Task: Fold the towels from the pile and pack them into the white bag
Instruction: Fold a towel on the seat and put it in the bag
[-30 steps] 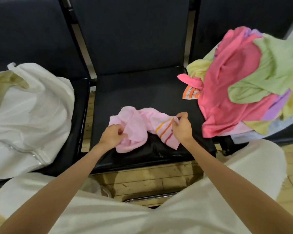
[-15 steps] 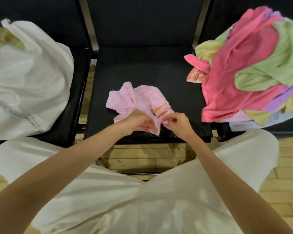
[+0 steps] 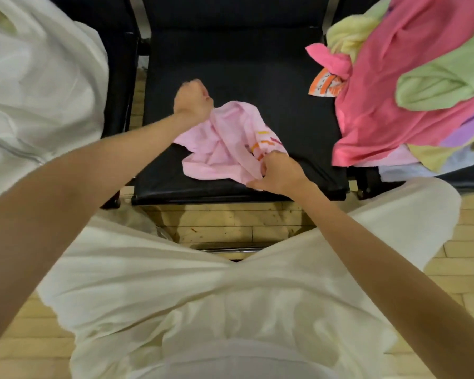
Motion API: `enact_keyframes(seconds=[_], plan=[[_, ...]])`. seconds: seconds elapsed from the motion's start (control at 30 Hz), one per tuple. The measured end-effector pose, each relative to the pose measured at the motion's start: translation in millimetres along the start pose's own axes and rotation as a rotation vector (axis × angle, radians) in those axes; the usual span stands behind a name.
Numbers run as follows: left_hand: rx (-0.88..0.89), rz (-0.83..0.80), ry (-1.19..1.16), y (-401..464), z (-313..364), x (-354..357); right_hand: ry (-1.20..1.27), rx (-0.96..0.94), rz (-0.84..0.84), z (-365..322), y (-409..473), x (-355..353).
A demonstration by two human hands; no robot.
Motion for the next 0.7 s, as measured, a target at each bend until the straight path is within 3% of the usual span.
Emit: enact_keyframes(seconds=[0.2,0.37,0.53,0.7], plan=[[-0.069,-0.238,0.303,28.0,13.1,27.6,-0.050,0.029,-0.021,1.0,9.2,-0.8],[-0.049,-0.287,0.379,26.0,14.0,31.2,-0.009,0.059,0.108,11.1,17.9,-9.9],[-0.102,-0.330,0.282,25.5,-4.0,12.0,0.043,0.068,0.296,17.0,21.7,-28.1],[-0.180,-0.369,-0.028,13.1,-36.6,6.8,0.162,0.052,0.471,16.6,22.0,-51.8]])
Point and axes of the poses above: each hand's wrist, its own y-axis towards the middle knuckle, its own x-axis out of the palm, z = x × y, the point moved 8 cm from there along y, towards the middle knuckle, and after that the axes turned 11 degrees about y, right-handed, at the moved point
